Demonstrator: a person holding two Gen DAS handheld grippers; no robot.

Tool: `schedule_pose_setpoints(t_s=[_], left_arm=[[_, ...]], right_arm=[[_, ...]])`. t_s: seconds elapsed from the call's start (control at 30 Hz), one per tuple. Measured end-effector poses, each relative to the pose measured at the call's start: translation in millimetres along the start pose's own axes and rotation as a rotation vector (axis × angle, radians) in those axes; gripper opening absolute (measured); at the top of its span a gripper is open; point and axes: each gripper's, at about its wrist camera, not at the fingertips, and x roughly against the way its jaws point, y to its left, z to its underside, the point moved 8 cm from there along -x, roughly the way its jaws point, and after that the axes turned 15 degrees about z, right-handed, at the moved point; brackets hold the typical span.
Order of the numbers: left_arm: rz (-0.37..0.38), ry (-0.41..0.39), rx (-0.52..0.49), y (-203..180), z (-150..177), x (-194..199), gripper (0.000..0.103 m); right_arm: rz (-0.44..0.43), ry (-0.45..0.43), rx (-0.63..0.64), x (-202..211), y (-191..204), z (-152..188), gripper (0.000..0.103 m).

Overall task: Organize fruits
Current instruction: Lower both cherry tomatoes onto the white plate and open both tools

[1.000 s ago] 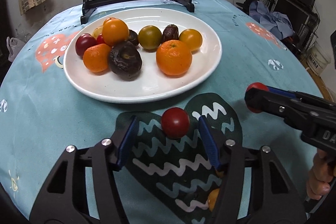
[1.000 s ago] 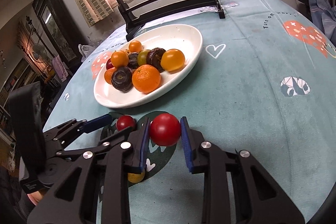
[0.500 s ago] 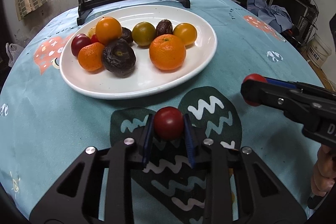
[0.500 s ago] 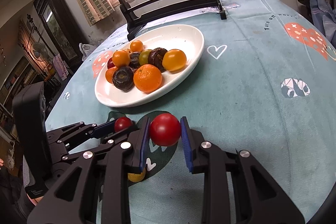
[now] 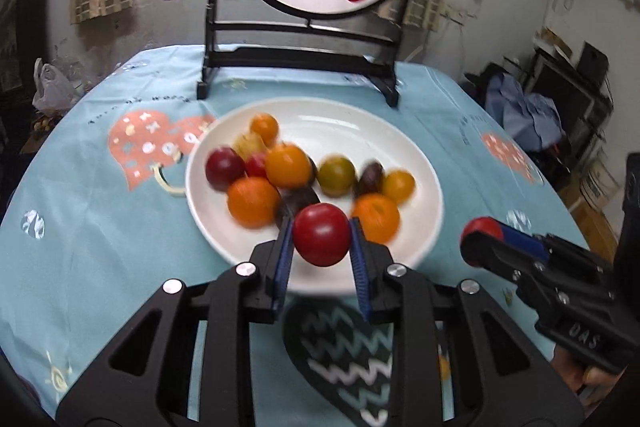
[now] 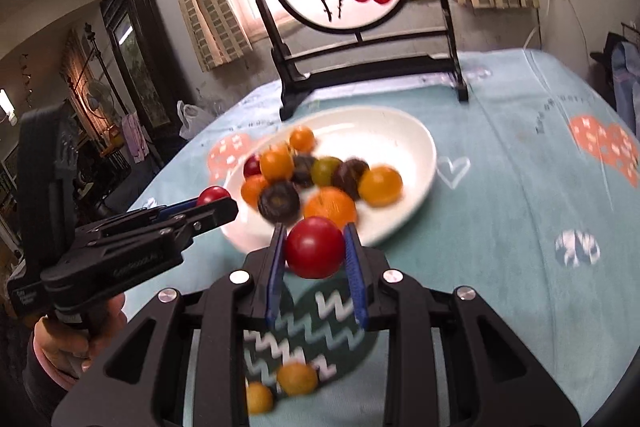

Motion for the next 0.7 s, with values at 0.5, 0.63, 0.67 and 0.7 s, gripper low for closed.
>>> schedule_pose_setpoints(t_s=[0.5, 0.63, 0.67, 0.7], left_arm=[[-0.093, 0.002, 0.051, 45.6, -43.3, -50.3, 0.042], [-0.101, -0.035, 0.066, 43.2, -44.3, -30.2, 0.075], [-0.095, -0.046, 0.067, 40.7, -44.6, -21.4, 0.082], [-0.099, -0.054, 0.068, 38.5, -43.9, -13.3, 0.088]], right_arm=[[0.071, 0.075, -0.007, -90.3, 1.4, -45.0, 0.034], [0.045, 0.047, -0.015, -70.8, -0.9, -41.7, 0.039], [0.038, 0.039, -0.011, -64.2, -1.0, -39.8, 0.039], [0.029, 0.026, -0.001, -53.9, -0.7, -36.2, 0.039]])
